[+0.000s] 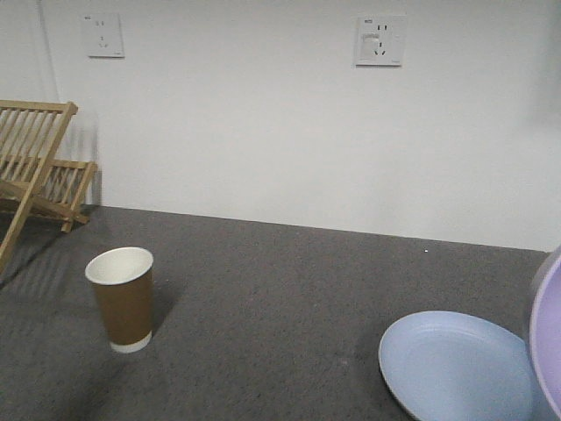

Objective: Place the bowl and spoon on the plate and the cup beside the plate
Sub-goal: 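Drive the base to the counter with the blue plate and cup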

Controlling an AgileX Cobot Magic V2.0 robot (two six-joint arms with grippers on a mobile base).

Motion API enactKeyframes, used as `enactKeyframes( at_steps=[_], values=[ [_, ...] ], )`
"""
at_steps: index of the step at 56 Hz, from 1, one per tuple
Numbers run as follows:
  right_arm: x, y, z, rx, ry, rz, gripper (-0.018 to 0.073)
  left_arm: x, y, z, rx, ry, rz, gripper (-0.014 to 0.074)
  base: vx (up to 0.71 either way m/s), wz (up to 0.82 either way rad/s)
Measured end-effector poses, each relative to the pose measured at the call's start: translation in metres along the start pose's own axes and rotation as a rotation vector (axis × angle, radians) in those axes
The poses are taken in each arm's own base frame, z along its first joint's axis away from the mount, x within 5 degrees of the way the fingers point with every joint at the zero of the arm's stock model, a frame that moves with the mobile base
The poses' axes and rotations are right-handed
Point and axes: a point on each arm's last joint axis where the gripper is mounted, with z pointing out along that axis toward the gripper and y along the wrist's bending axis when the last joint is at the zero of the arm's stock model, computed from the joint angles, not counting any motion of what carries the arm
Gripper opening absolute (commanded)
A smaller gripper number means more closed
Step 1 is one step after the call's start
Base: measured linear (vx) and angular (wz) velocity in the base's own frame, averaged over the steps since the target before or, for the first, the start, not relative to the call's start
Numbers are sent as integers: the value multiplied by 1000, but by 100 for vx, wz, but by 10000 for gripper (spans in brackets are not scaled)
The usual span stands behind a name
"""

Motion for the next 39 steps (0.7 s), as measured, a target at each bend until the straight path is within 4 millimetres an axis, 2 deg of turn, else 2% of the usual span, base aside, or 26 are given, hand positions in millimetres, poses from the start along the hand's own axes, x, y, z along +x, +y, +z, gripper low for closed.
enactKeyframes(
  at_steps=[22, 39],
  values=[
    [0, 0, 0, 0, 0, 0, -11, 0, 0, 0, 0, 0, 0, 0, 29, -34],
    [0, 0, 0, 1, 0, -1, -11, 0, 0, 0, 0, 1, 0, 0, 12, -21]
  ],
)
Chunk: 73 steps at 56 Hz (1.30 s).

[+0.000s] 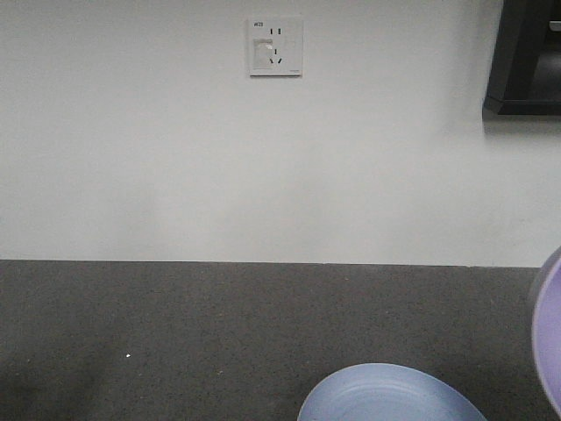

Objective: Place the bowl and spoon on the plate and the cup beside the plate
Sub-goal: 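Drive the base to the counter with the blue plate and cup, then lower the lavender bowl onto the blue plate and open the right gripper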

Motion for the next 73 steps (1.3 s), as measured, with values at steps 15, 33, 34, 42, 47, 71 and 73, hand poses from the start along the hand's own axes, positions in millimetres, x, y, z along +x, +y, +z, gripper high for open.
enactKeyframes(
  at_steps=[15, 33, 34, 42, 47, 71, 73],
  values=[
    [0, 0, 0, 0, 0, 0, -11, 0, 0, 0, 0, -1, 0, 0, 1, -1],
    [0, 0, 0, 0, 0, 0, -11, 0, 0, 0, 0, -1, 0, 0, 0, 0],
    [0, 0, 0, 0, 0, 0, -11, 0, 0, 0, 0, -1, 0, 0, 0, 0],
    [0, 0, 0, 0, 0, 0, -11, 0, 0, 0, 0, -1, 0, 0, 0, 0],
    [0, 0, 0, 0, 0, 0, -11, 0, 0, 0, 0, -1, 0, 0, 0, 0],
    [-1, 1, 5, -24, 0, 45, -10, 0, 0, 0, 0, -1, 0, 0, 0, 0],
    [-1, 1, 10, -35, 12, 62, -10, 0, 0, 0, 0, -2, 0, 0, 0, 0]
  ],
)
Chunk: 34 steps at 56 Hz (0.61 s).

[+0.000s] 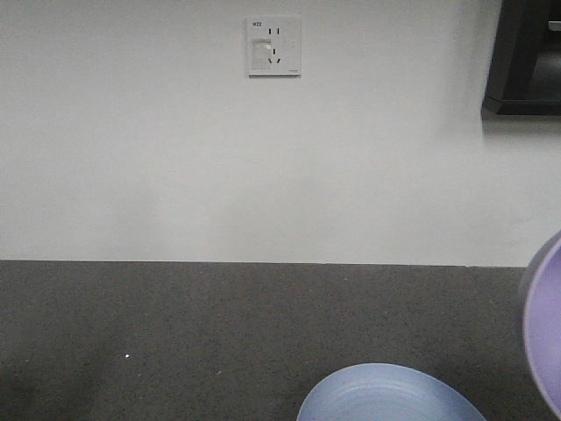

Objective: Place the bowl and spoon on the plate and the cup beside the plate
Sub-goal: 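Lower the lavender bowl onto the blue plate and open the right gripper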

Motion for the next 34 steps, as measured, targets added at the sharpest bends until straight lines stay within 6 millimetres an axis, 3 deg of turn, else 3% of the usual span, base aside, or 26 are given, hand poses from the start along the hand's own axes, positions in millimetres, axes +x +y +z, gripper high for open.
enactKeyframes(
  at_steps=[10, 23, 34],
  values=[
    [-1, 1, 37, -85, 151, 35, -9, 0, 0, 0, 0, 5, 0, 0, 0, 0],
    [-1, 11, 110, -215, 425, 57, -9, 2, 0, 0, 2, 26, 0, 0, 0, 0],
    [33, 11, 177, -221, 653, 103, -9, 4, 0, 0, 3, 44, 0, 0, 0, 0]
  ],
)
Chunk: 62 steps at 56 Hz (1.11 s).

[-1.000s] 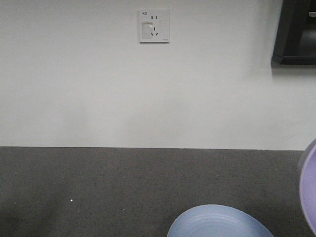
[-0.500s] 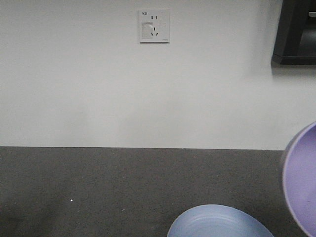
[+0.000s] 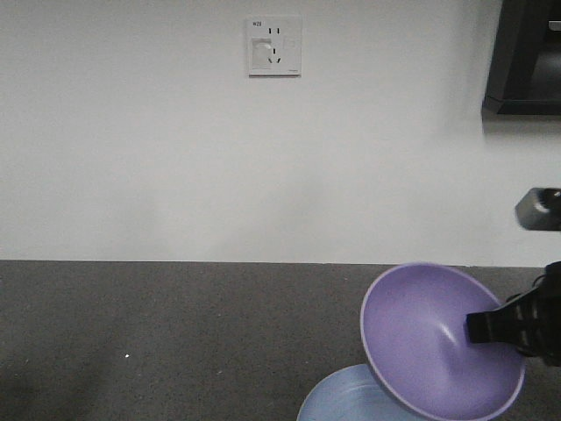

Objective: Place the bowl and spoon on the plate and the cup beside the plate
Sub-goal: 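Lower the lavender bowl onto the blue plate and open the right gripper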

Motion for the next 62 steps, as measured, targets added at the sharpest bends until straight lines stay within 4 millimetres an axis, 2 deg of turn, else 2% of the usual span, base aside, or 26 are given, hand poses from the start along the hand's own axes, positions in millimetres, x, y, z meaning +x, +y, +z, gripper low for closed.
enactKeyframes(
  at_steps=[10, 19, 27, 36, 50, 56, 62],
  values=[
    [4, -16, 57, -2, 169, 56, -9, 1, 0, 0, 1, 13, 0, 0, 0, 0],
    [10, -21, 89, -13, 243, 87, -9, 2, 0, 0, 1, 19, 0, 0, 0, 0],
    [14, -13, 109, -29, 280, 67, -9, 2, 0, 0, 2, 22, 0, 0, 0, 0],
    [16, -3, 124, -46, 288, 50, -9, 3, 0, 0, 2, 28, 0, 0, 0, 0],
    [21, -6, 138, -37, 323, 57, 8, 3, 0, 0, 3, 36, 0, 0, 0, 0],
    [22, -7, 140, -36, 332, 59, 58, 3, 0, 0, 3, 36, 0, 0, 0, 0],
    [23, -7, 140, -38, 335, 54, 147, 3, 0, 0, 3, 37, 0, 0, 0, 0]
  ],
)
